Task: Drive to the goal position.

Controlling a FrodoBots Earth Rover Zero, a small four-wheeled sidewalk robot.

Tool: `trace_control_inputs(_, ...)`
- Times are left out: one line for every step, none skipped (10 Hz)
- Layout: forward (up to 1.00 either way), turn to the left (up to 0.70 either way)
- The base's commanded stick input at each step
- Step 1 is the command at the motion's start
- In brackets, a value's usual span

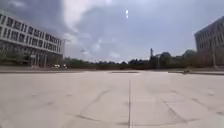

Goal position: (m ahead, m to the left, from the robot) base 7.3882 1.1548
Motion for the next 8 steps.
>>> trace_control_inputs(0.70, 0.00)
trace_control_inputs(0.70, 0.00)
trace_control_inputs(0.70, 0.00)
trace_control_inputs(0.70, 0.00)
trace_control_inputs(0.70, 0.00)
trace_control_inputs(0.70, 0.00)
trace_control_inputs(0.70, 0.00)
trace_control_inputs(0.70, 0.00)
